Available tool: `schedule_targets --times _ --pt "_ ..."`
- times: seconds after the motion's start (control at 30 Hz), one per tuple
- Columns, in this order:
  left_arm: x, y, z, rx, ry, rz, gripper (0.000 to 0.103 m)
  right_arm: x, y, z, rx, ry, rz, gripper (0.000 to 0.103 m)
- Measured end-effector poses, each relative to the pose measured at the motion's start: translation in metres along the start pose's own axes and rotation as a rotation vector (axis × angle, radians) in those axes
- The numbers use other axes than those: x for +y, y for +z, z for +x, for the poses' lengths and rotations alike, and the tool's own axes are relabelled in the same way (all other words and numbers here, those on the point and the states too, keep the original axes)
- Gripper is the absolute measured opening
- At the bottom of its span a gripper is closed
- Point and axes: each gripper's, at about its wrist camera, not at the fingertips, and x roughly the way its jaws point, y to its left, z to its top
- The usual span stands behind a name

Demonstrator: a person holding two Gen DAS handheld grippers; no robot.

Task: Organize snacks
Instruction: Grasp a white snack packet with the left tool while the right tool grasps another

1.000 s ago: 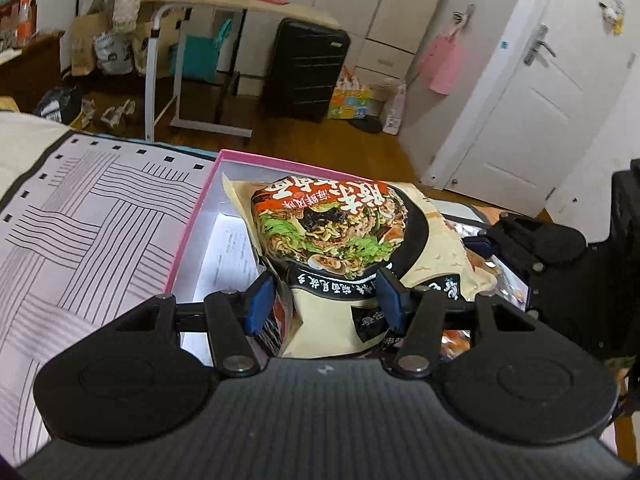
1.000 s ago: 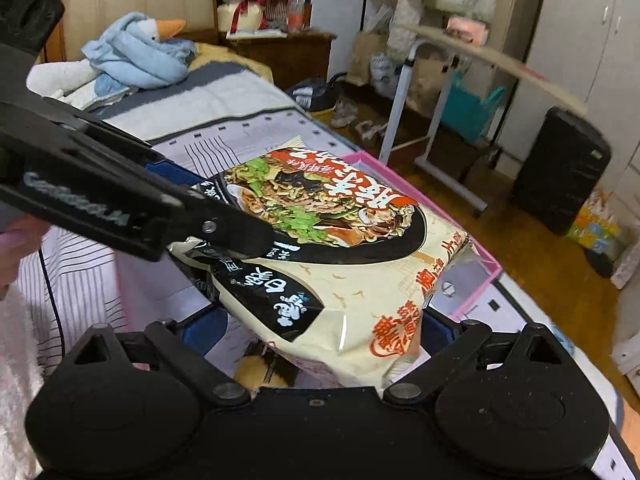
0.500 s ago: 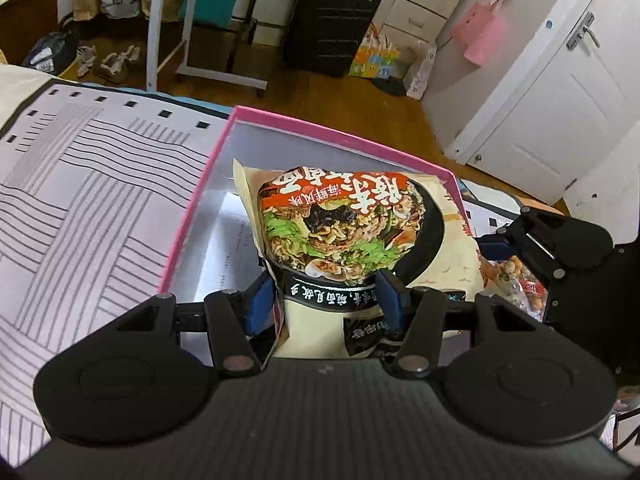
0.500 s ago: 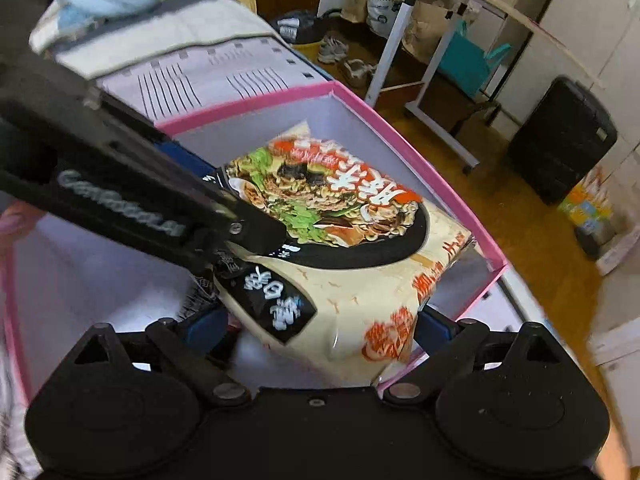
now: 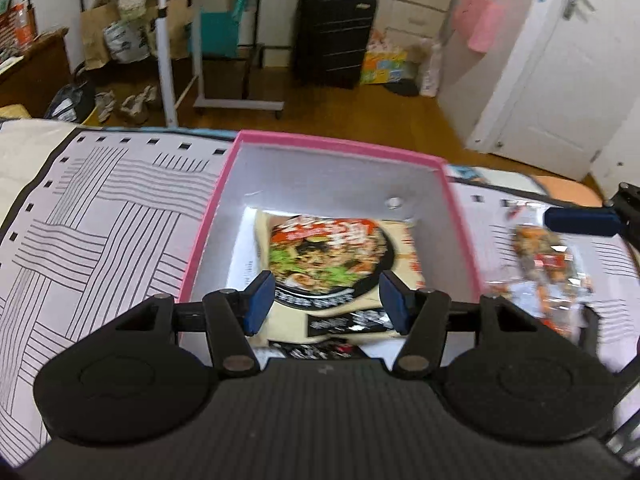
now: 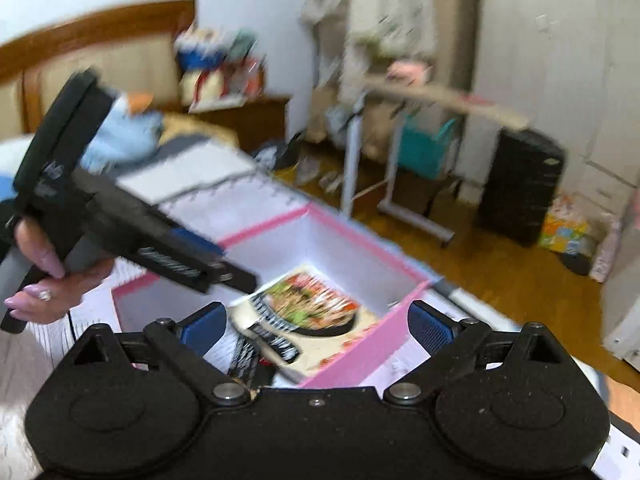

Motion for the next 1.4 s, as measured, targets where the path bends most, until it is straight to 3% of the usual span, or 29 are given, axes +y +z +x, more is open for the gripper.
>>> schedule_targets --times 0.2,0.4,0.57,0.8,1.0,1.13,1.3,1.4 --pt "-0.034 0.004 -0.049 -0.058 -0.072 0.074 0.055 -0.031 -0.007 -0.05 -0.011 -0.146 0.072 0.099" --pt "-0.074 -0.001 -0.07 -0.05 -0.169 0.092 0.053 -0.065 -0.025 -0.093 0.019 -0.234 0.265 0.097" --pt "-0.108 -0.012 -0.07 -0.042 -0.228 0.136 0.047 -0.081 -0.061 -0.105 0.05 -0.302 0.438 0.089" --pt "-0.148 -0.036 -0.044 0.03 -0.221 0.178 0.043 -0.101 -0.118 -0.092 0.116 -0.333 0.616 0.079" --pt "-0.169 -0.037 -0.008 0.046 -0.145 0.152 0.041 -0.136 -0.129 -0.07 0.172 -0.381 0.555 0.063" --pt "-0.181 -0.023 0.028 0.092 -0.076 0.113 0.039 -0.164 -0.137 -0.04 0.224 -0.362 0.529 0.054" --pt "-0.191 -0.017 0.078 0.117 0.042 0.04 0.039 -0.191 -0.156 -0.008 0.244 -0.361 0.513 0.054" --pt "-0.196 -0.022 0.101 0.078 0.136 0.008 0.039 -0.203 -0.166 0.007 0.25 -0.357 0.496 0.054"
